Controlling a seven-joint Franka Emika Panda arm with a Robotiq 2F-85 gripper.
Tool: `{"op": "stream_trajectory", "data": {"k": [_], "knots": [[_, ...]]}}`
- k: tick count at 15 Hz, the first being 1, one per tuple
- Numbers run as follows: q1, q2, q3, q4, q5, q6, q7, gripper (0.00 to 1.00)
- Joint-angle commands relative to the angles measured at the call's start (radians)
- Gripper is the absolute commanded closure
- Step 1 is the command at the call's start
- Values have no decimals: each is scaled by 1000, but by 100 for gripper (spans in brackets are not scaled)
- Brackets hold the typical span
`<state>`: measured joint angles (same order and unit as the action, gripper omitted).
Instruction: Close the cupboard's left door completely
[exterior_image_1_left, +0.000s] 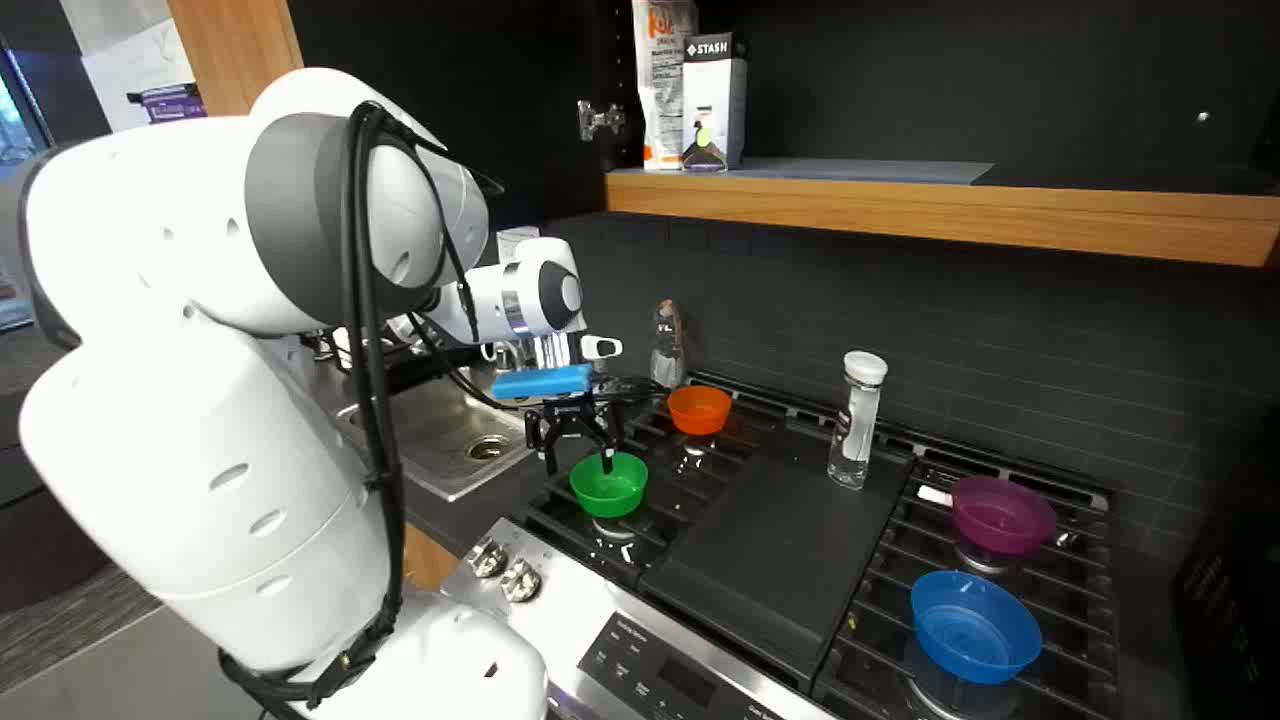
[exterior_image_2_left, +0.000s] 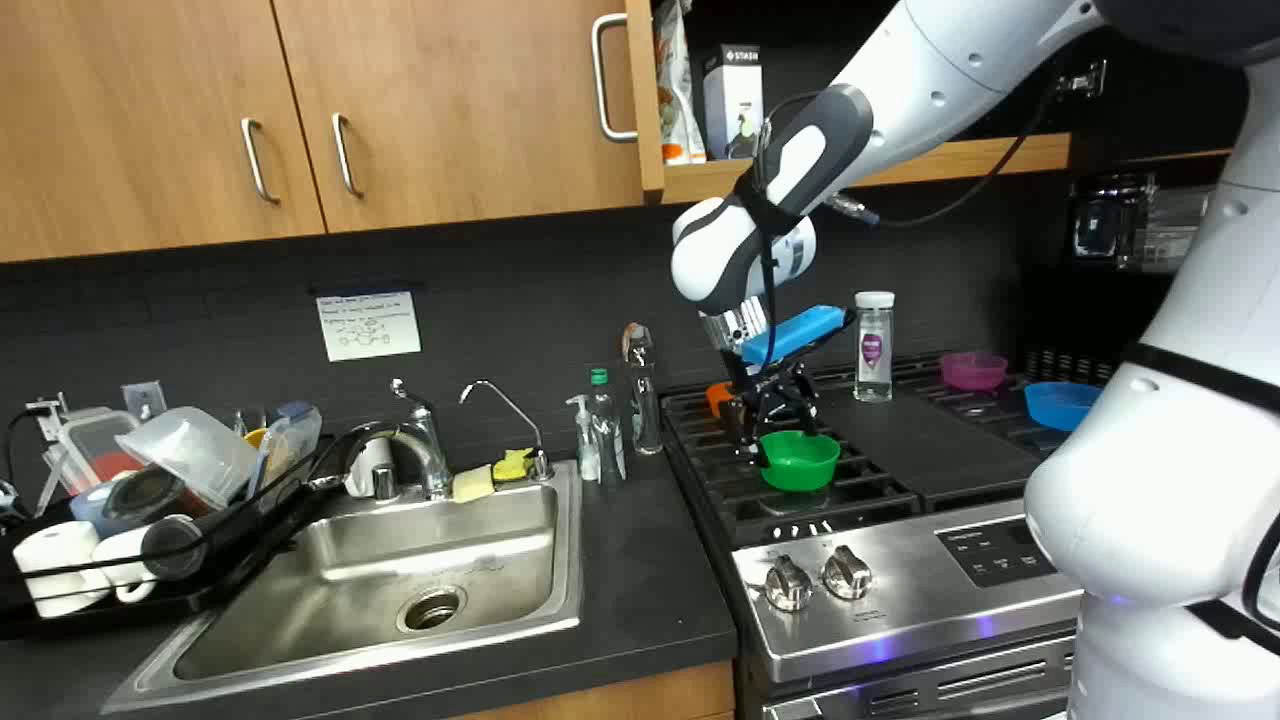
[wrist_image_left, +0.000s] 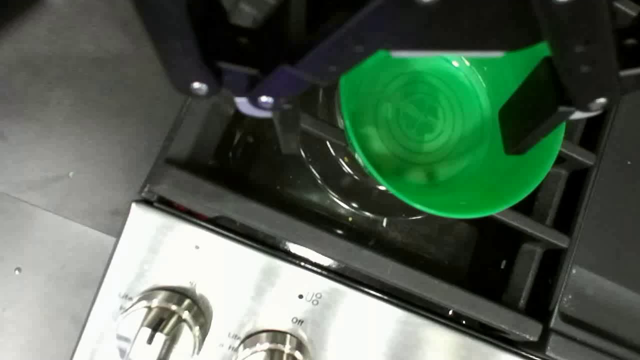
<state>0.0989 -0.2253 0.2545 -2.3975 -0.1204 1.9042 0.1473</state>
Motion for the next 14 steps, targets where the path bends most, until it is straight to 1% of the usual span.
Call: {"op": "stream_trajectory", "data": {"k": [1,12,14], "knots": [[23,2,-22,3,-5,-3,4,0],[23,2,-22,3,-5,-3,4,0],[26,-24,-29,-7,-5,9,0,0]]}}
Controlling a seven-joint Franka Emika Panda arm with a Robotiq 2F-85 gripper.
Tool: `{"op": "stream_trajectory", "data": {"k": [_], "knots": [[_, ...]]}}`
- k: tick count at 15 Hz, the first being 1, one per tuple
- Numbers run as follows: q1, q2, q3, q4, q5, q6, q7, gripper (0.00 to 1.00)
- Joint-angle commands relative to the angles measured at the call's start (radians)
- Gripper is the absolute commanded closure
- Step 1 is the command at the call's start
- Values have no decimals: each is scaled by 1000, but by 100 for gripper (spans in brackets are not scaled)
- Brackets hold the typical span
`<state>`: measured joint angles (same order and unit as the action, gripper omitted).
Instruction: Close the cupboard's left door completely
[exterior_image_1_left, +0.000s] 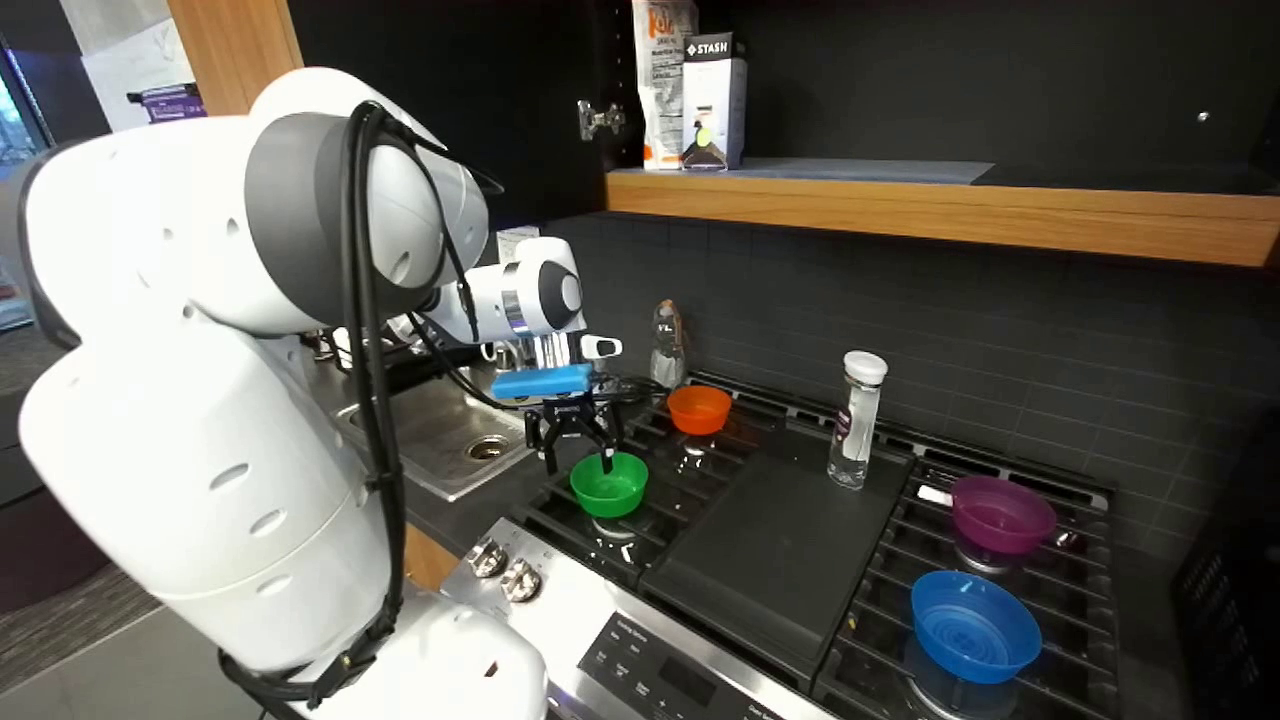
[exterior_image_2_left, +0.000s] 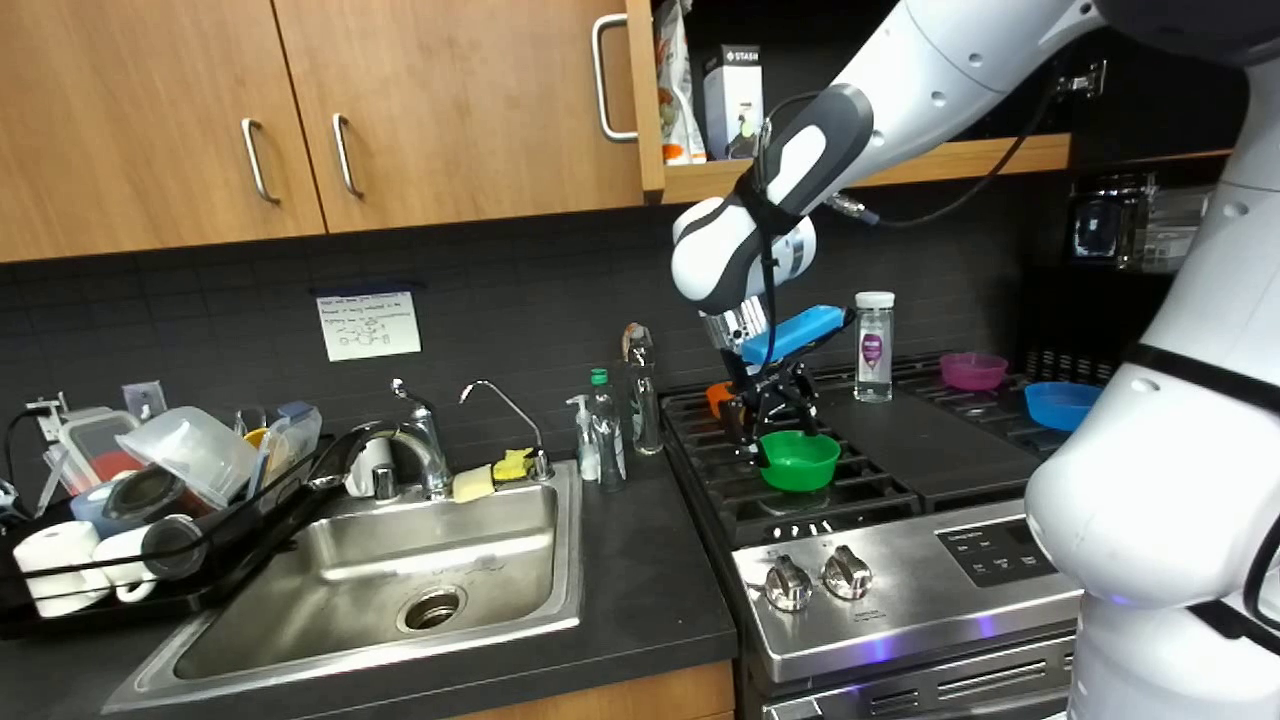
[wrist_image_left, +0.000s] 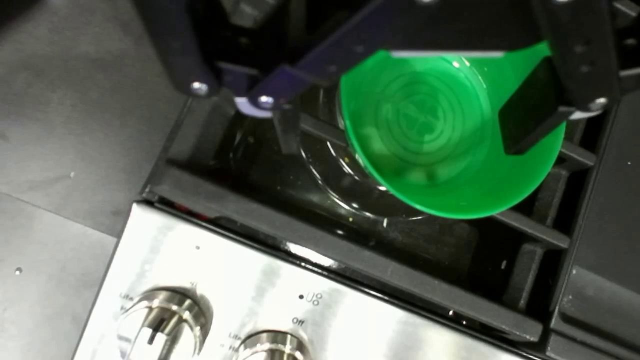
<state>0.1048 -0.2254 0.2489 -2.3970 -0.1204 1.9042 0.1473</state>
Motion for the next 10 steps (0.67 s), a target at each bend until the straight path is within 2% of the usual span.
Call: {"op": "stream_trajectory", "data": {"k": [1,7,10], "knots": [[18,-40,-31,-13,-2,14,3,0],[-8,-199,-117,-58,68,36,2,0],[-12,-334,-146,-108,108,40,5,0]]}}
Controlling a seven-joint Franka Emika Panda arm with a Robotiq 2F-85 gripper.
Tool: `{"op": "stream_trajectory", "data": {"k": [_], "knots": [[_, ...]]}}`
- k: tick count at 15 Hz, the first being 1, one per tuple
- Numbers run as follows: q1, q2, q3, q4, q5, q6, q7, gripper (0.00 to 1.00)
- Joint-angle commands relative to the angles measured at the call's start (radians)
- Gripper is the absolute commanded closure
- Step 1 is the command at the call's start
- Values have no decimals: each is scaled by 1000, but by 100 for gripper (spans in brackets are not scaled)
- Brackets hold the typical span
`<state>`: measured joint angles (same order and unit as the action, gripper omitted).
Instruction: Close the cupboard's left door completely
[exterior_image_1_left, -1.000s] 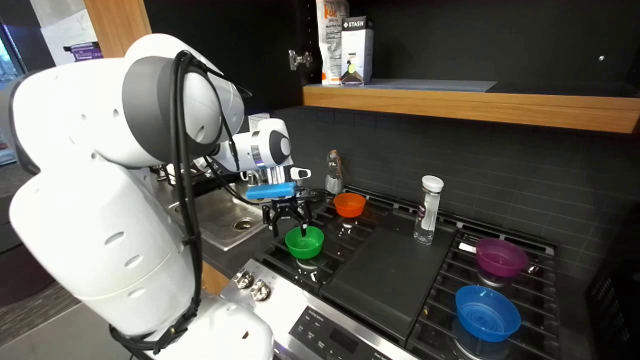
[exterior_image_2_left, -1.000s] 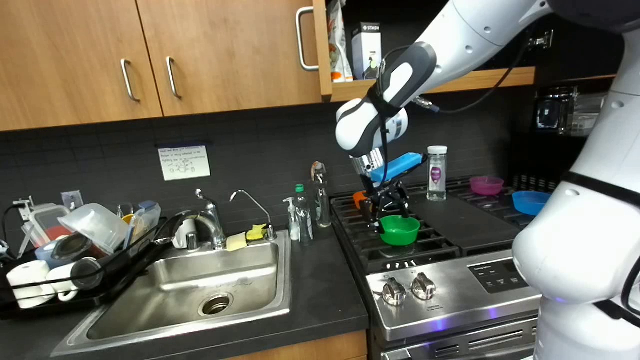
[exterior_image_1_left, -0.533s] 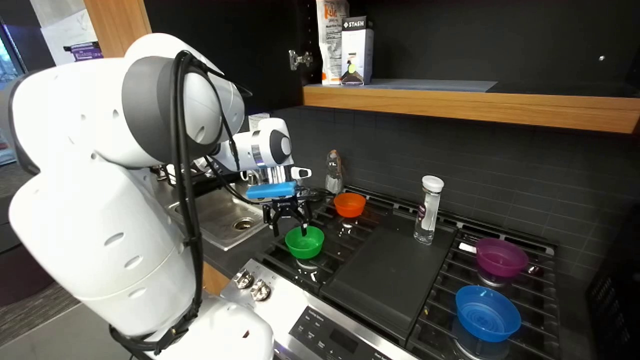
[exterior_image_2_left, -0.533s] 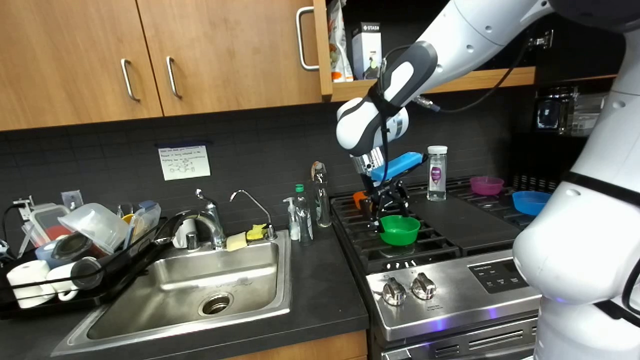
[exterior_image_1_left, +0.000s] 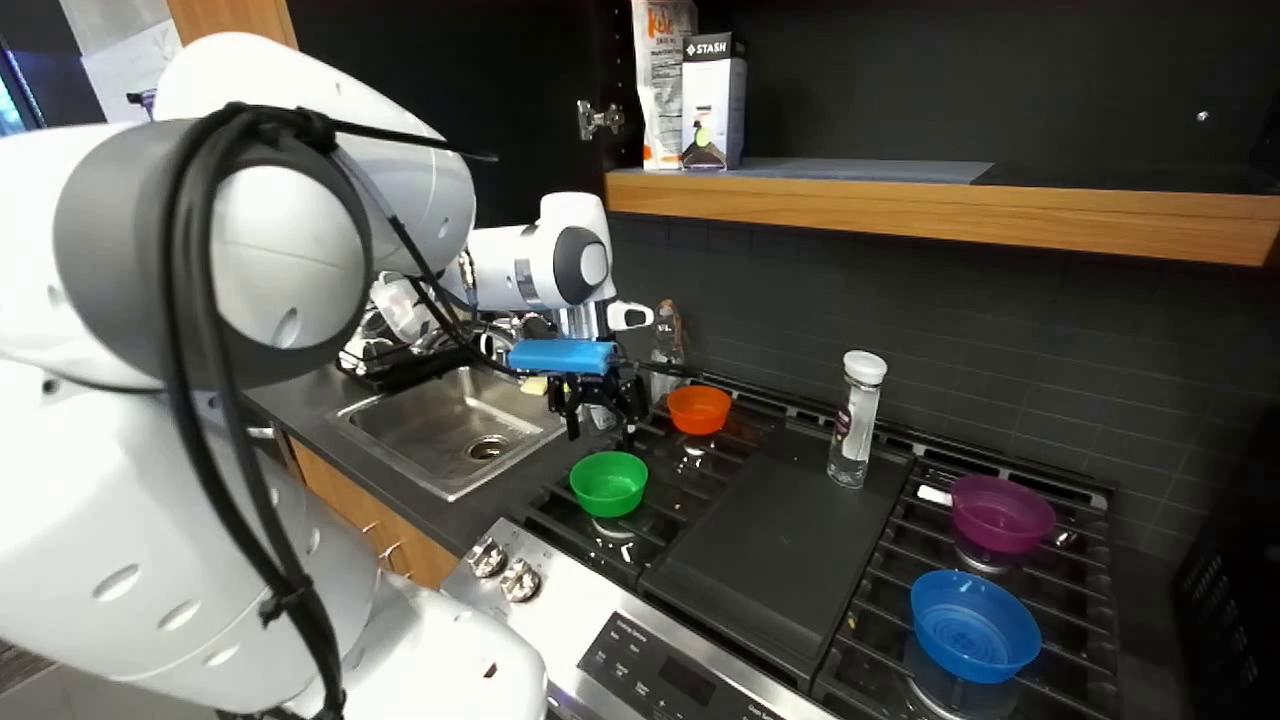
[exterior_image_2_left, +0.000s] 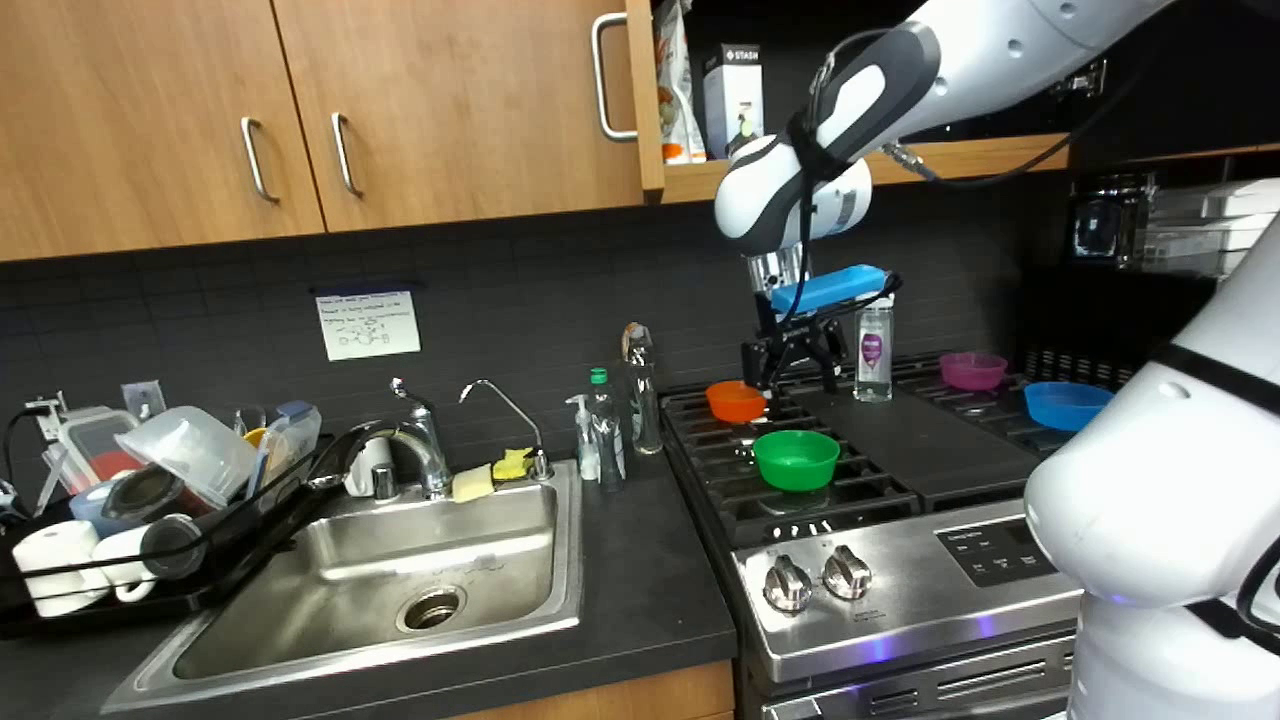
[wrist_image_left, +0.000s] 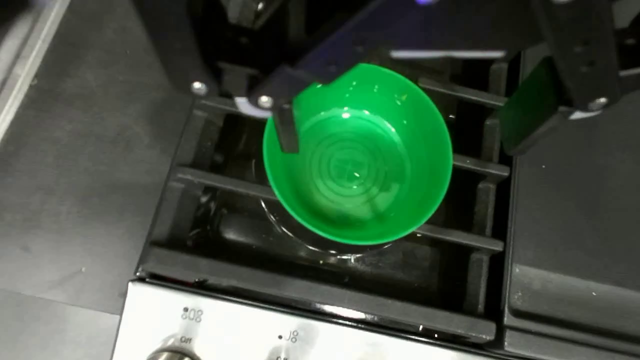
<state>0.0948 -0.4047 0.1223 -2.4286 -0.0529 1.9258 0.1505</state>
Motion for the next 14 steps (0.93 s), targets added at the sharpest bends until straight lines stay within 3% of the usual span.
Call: {"op": "stream_trajectory", "data": {"k": [1,8,14], "knots": [[-1,-204,-22,-95,52,23,6,0],[8,-514,29,-169,37,-6,10,0],[21,-676,63,-181,43,39,7,0]]}}
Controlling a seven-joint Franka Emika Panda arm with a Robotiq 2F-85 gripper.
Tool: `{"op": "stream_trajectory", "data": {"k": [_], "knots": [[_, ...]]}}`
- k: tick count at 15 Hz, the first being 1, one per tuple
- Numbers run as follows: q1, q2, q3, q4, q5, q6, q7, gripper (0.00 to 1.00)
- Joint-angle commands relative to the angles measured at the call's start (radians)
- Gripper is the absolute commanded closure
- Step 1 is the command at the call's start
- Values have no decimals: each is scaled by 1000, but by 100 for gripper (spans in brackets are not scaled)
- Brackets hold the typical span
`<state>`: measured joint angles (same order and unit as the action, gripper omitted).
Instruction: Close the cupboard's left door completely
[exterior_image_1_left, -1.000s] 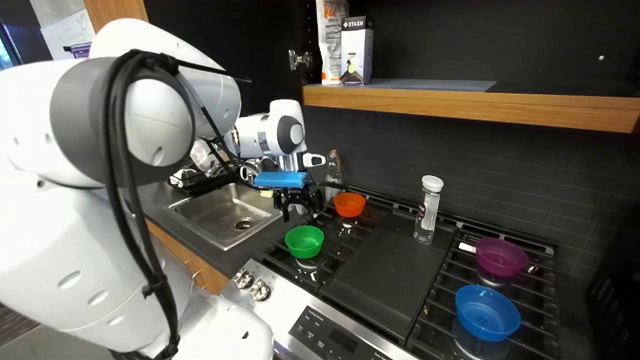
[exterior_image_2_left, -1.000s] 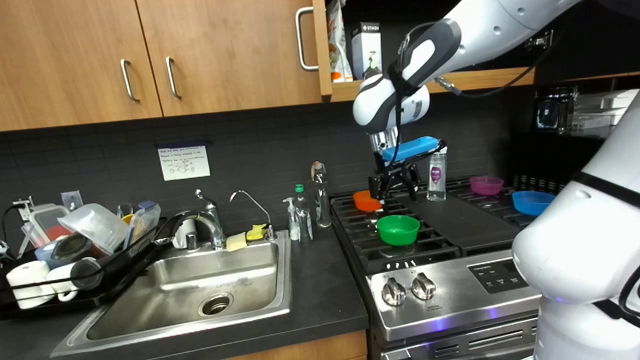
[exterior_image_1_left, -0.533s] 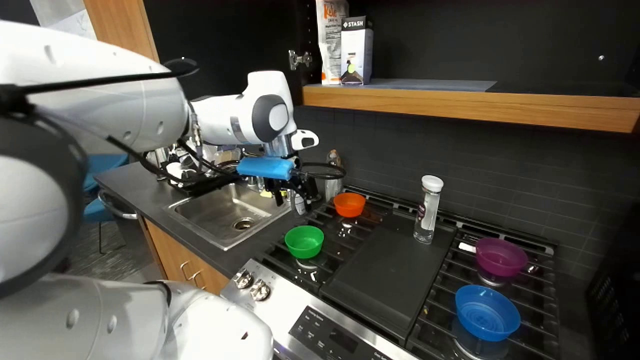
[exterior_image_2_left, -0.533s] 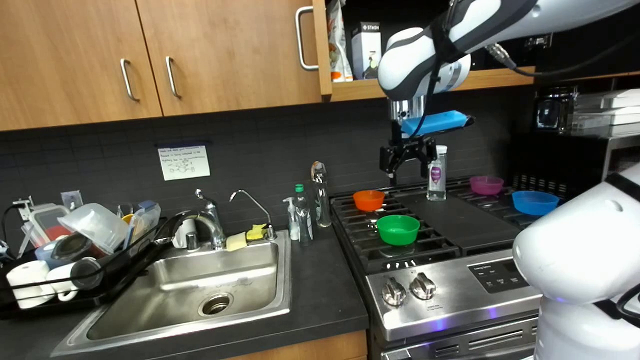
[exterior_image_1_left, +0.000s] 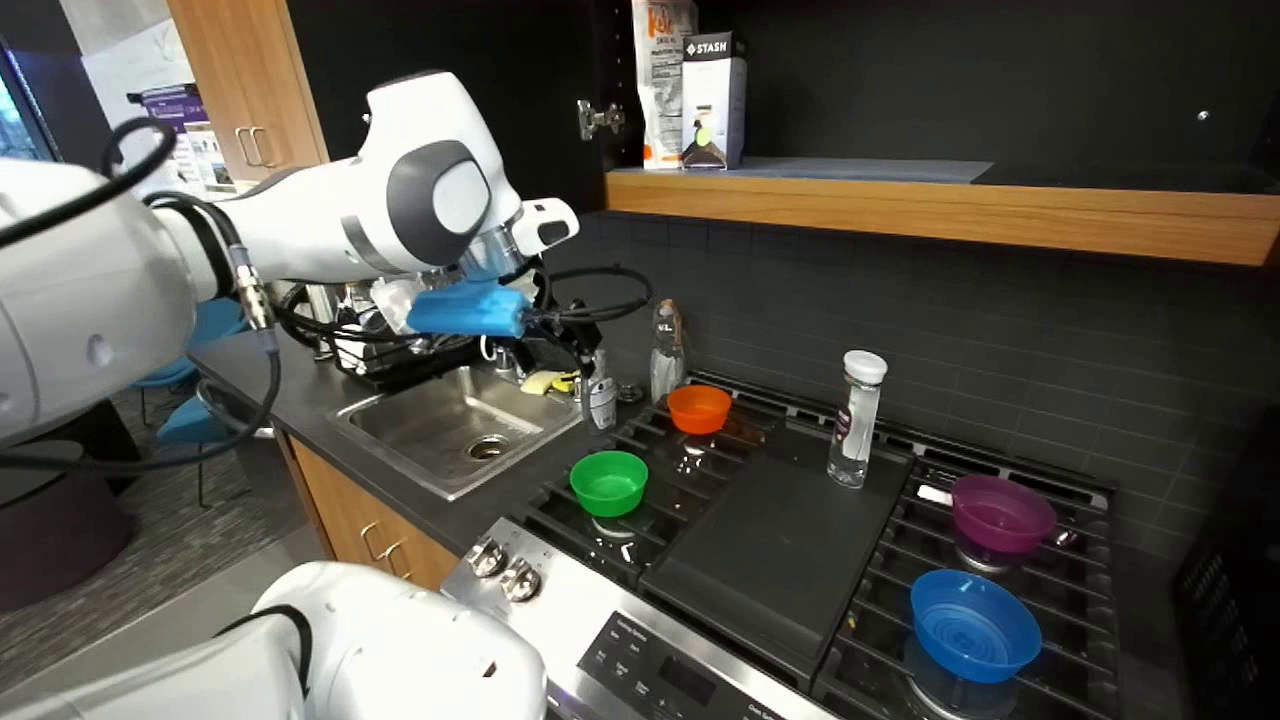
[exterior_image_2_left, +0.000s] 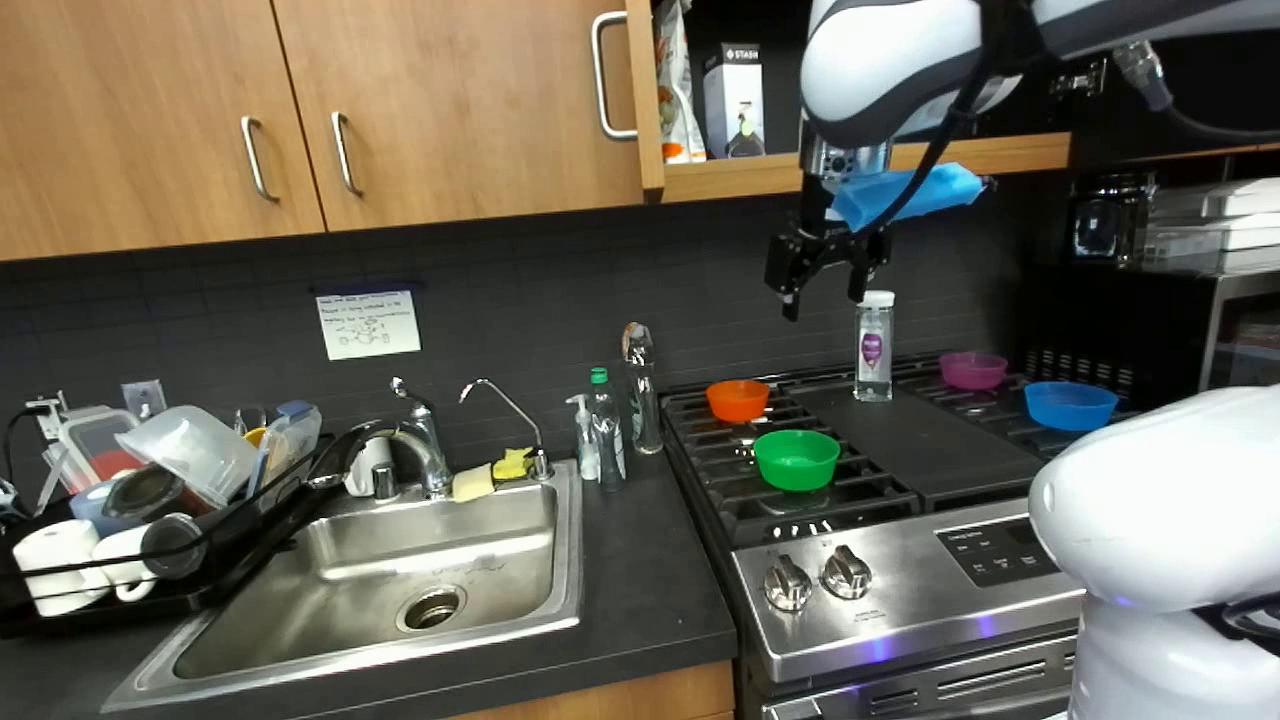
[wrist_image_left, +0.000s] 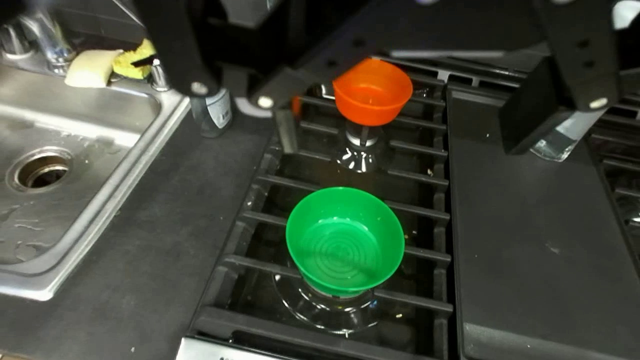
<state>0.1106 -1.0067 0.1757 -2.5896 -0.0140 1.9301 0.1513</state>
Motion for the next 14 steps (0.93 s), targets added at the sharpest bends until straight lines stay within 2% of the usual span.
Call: {"op": "stream_trajectory", "data": {"k": [1,7,14], "knots": [[8,-93,14,-15,4,45,4,0],[19,-177,62,20,21,132,21,0],[-11,-234,112,68,23,254,85,0]]}}
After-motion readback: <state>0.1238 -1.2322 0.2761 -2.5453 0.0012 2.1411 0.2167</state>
